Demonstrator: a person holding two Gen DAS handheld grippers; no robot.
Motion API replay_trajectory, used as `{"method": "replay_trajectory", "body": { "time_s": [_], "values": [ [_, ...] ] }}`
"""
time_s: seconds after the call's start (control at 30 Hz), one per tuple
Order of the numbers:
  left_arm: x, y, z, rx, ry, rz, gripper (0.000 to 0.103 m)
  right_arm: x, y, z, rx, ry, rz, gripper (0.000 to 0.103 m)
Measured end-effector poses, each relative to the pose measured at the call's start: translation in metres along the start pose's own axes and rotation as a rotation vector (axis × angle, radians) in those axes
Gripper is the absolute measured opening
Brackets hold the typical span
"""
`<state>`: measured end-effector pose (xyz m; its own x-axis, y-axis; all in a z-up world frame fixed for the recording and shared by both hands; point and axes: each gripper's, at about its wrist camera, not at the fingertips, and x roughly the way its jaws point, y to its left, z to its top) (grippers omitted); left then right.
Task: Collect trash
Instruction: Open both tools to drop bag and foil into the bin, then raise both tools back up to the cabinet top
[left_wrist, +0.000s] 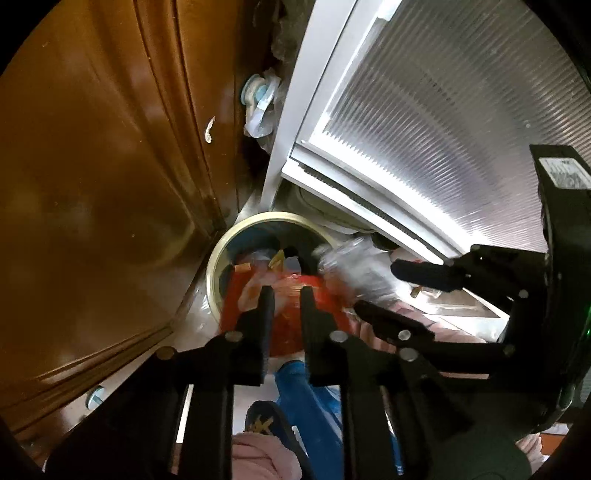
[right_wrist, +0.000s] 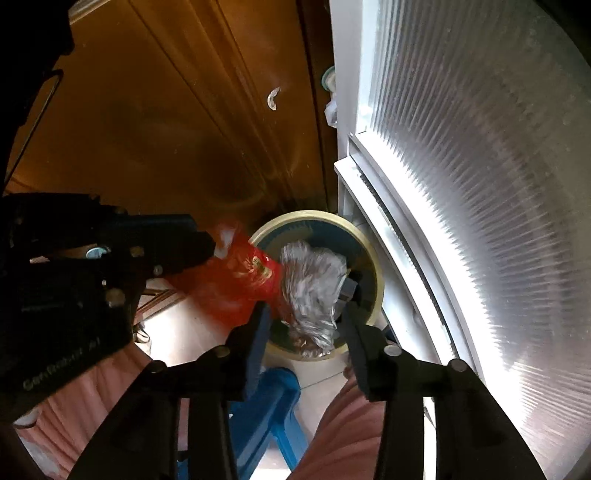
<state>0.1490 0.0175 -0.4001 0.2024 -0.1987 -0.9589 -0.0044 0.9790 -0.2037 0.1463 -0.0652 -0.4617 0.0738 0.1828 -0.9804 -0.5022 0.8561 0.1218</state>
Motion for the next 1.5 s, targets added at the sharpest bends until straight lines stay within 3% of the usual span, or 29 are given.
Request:
{"method": "replay_trajectory", "body": {
  "time_s": [0.03, 0.1, 0.17, 0.5, 0.77, 1.13, 1.5],
  "values": [
    [0.001, 0.000, 0.001, -0.005, 0.007, -0.003, 0.023, 0.000, 0.000, 0.000, 0.002, -0.004, -0.001, 0.048],
    [0.001, 0.000, 0.001, -0.006, 0.014, 0.002, 0.069, 0.002, 0.003, 0.000, 0.007, -0.008, 0.002, 0.049],
    [-0.004, -0.002, 0.001, 0.001, 0.001, 0.011, 0.082, 0.000, 0.004, 0.000, 0.012, -0.008, 0.003, 0.050],
    [-0.034, -0.013, -0.004, 0.056, -0.050, 0.040, 0.082, -0.030, 0.008, -0.009, 0.039, -0.047, -0.015, 0.050],
    [-0.084, -0.009, -0.026, 0.024, -0.127, 0.036, 0.082, -0.072, 0.019, -0.020, 0.040, -0.109, -0.035, 0.050],
    [-0.179, -0.020, -0.061, 0.008, -0.317, 0.033, 0.082, -0.165, 0.054, -0.044, -0.006, -0.282, -0.114, 0.050],
    [-0.259, -0.030, -0.073, 0.022, -0.471, 0.068, 0.082, -0.261, 0.091, -0.051, -0.037, -0.476, -0.169, 0.050]
  ]
}}
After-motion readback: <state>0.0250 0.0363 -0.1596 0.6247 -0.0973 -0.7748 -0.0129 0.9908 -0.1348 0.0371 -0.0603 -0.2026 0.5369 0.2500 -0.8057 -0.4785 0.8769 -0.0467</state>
